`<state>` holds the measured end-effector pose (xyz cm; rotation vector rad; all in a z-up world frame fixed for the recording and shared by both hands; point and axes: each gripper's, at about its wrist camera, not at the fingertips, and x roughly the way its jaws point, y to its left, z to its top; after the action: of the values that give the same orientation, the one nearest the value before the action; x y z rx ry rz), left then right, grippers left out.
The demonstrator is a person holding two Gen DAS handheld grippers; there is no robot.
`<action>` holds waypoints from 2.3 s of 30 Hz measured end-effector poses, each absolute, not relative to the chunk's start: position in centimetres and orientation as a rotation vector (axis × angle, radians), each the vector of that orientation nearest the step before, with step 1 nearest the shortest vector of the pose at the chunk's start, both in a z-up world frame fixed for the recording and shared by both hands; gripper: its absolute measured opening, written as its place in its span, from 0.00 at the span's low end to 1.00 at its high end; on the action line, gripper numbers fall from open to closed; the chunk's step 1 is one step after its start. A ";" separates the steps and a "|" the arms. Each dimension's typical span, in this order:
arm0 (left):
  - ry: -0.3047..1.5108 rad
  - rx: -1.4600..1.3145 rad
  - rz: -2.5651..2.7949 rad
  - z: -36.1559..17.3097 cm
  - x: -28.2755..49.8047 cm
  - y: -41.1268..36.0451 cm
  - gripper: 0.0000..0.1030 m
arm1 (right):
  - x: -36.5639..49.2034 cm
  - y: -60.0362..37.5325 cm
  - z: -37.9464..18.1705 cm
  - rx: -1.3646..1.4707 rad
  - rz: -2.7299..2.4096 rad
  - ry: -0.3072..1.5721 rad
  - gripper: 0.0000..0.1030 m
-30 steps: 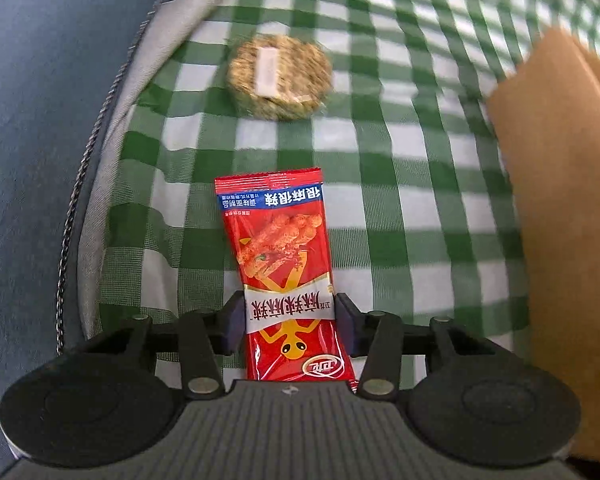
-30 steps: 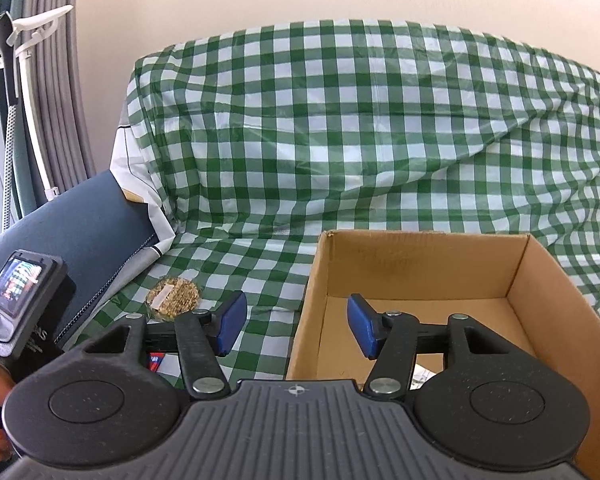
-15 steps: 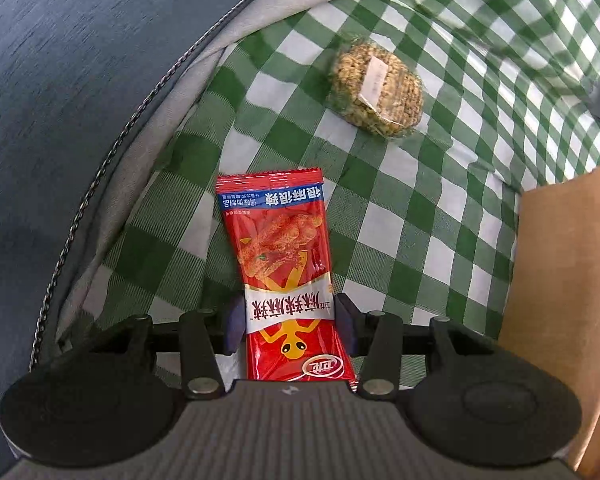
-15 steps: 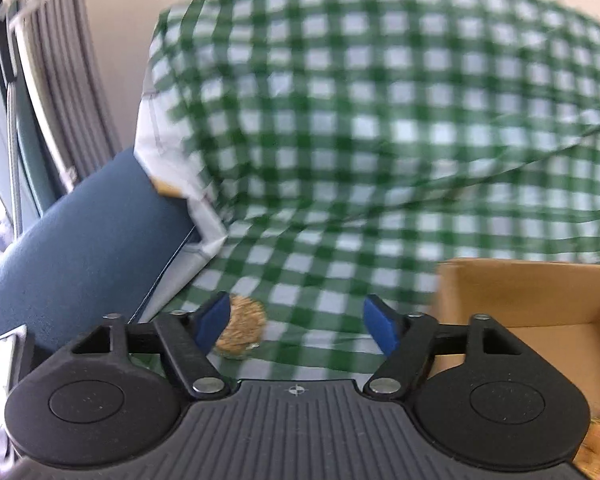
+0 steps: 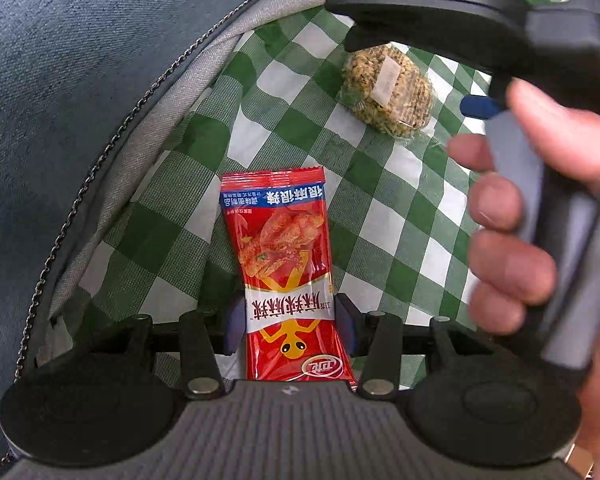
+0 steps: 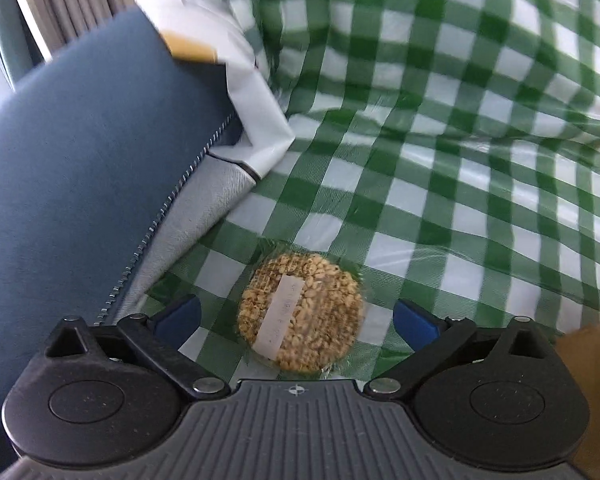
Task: Organize snacks
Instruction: 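Grasp the round nut cake with the right tool while the left tool holds the red packet, then carry the nut cake over the box while the left tool carries the red packet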
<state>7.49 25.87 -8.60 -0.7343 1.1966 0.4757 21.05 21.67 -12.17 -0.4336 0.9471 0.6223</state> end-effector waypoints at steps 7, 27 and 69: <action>1.199 -0.738 0.469 -8.6 7.7 26.4 0.50 | 21.9 23.0 -15.2 -0.486 0.621 1.040 0.96; 1.138 -0.710 0.420 -7.4 6.8 25.6 0.49 | 15.3 10.3 -2.9 -0.438 0.657 0.777 0.78; 0.814 -0.424 0.279 -0.8 5.0 15.8 0.50 | 4.0 -18.9 1.5 -0.098 0.434 0.472 0.78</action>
<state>4.99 15.84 -0.84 -0.4241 0.8138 0.2795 4.02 -18.87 1.49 -0.0985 0.4716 0.4341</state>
